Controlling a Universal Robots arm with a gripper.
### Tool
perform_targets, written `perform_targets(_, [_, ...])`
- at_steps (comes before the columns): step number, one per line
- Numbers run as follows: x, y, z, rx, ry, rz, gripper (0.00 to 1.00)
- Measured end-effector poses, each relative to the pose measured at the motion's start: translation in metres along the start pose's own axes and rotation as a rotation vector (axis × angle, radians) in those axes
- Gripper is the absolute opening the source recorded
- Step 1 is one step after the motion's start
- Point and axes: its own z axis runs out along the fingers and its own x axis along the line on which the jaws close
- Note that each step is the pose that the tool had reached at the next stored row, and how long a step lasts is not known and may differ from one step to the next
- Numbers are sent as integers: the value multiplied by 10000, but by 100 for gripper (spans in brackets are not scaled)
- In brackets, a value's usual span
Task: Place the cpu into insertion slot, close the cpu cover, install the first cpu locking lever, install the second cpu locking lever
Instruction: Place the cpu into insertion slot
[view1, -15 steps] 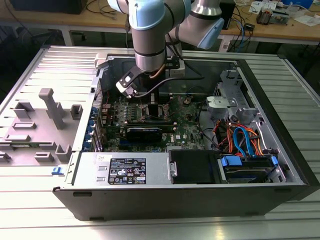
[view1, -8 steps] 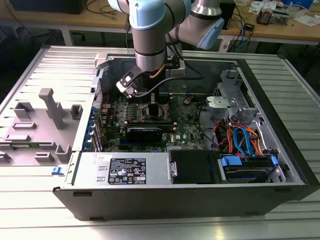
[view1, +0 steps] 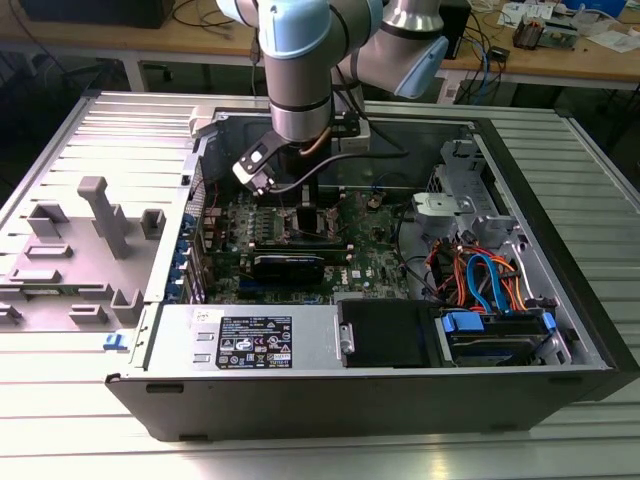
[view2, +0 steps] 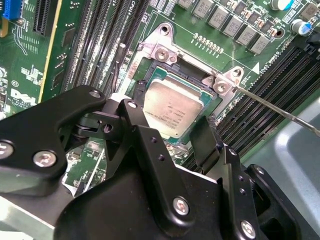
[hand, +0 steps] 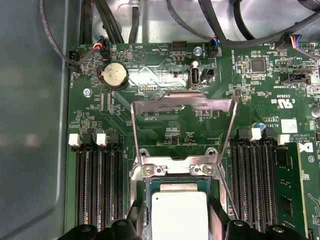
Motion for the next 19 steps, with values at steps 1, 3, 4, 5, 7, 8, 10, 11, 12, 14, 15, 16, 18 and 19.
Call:
perform_targets(1, [3,1,0,1,-1,0,61])
perform_targets(3, [4,1,0,0,3,0,61])
perform_targets(4, [4,1,0,0,5,1,61])
perform_targets(5, [5,1,1,0,6,1,61])
perform_targets(7, [5,2,1,-1,8,1,61])
perform_targets(8, [5,2,1,-1,9,2,61])
perform_targets(10, [5,2,1,0,11,1,61])
perform_targets(11, [6,2,2,-1,20,2,61])
perform_targets(12, [9,3,6,-7,40,4,62])
perform_targets(14, [5,2,0,-1,16,2,67])
perform_targets(15, [4,3,-9,1,14,2,67])
perform_targets(16, [5,3,-12,0,15,2,67])
perform_targets(18, [5,4,-19,-2,17,2,67])
perform_targets(19, [5,4,-19,-2,18,2,67])
